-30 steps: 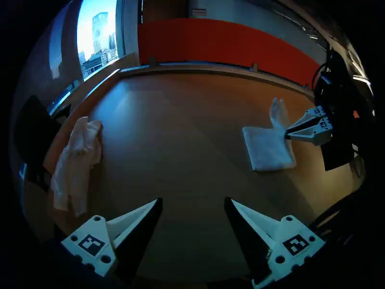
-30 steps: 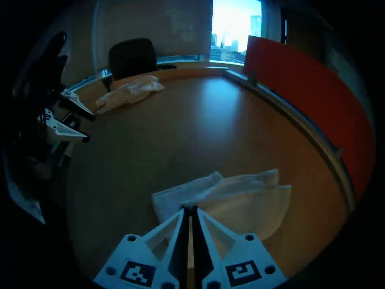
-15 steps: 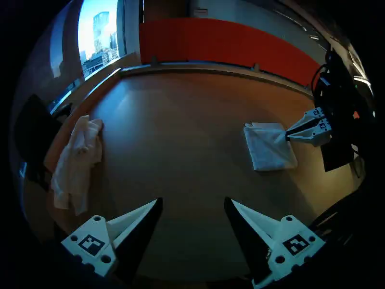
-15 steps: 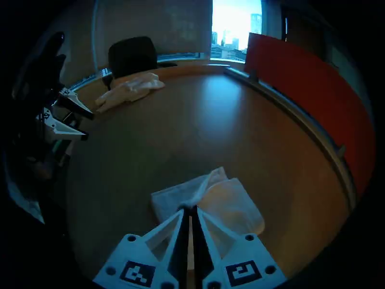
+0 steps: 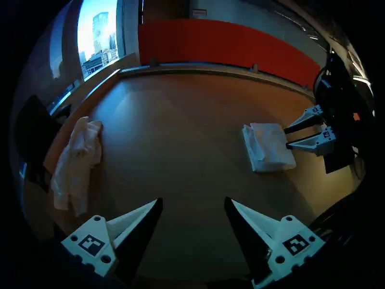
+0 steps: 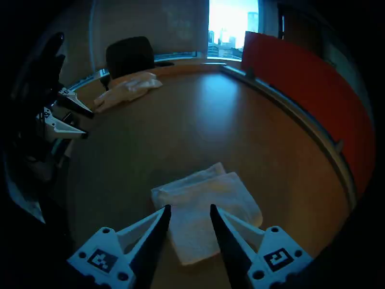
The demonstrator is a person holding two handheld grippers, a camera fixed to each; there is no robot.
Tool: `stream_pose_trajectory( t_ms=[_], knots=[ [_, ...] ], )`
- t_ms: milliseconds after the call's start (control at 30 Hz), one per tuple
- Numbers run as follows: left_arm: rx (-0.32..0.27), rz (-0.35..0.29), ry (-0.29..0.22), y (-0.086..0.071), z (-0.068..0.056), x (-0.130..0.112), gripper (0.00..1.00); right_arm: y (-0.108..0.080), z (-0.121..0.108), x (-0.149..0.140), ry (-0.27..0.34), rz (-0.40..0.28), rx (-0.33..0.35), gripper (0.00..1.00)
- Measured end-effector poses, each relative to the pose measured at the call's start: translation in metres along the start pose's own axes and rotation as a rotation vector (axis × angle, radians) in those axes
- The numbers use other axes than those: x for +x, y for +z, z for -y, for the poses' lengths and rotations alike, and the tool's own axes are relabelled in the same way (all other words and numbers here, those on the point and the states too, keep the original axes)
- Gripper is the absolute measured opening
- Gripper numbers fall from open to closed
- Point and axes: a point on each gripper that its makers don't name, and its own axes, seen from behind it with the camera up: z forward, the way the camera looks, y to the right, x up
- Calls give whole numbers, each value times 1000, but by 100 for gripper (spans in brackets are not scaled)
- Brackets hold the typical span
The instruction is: Fold towel
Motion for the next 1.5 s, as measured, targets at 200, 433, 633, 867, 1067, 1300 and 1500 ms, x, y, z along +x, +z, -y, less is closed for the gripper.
stream_pose_trajectory(
  t_ms=[200, 433, 633, 867, 1067, 1300, 1500],
  knots=[
    [0, -2, 5, 1, 0, 2, 94, -3, -3, -11, 19, 8, -30, 66],
    [-4, -1, 12, 2, -2, 1, 94, -7, -4, -32, 43, 29, -56, 66],
    [-8, -1, 19, 2, -5, 2, 94, -10, -5, -47, 62, 46, -73, 66],
    [-10, -2, 23, 3, -6, 3, 94, -13, -5, -66, 84, 71, -82, 66],
    [-11, 0, 27, 4, -8, 3, 94, -14, 0, -84, 97, 97, -82, 66],
    [-14, 3, 27, 5, -10, 2, 94, -13, 3, -97, 108, 118, -80, 66],
    [-15, 4, 30, 6, -10, 2, 94, -11, 4, -102, 117, 129, -83, 66]
  ],
)
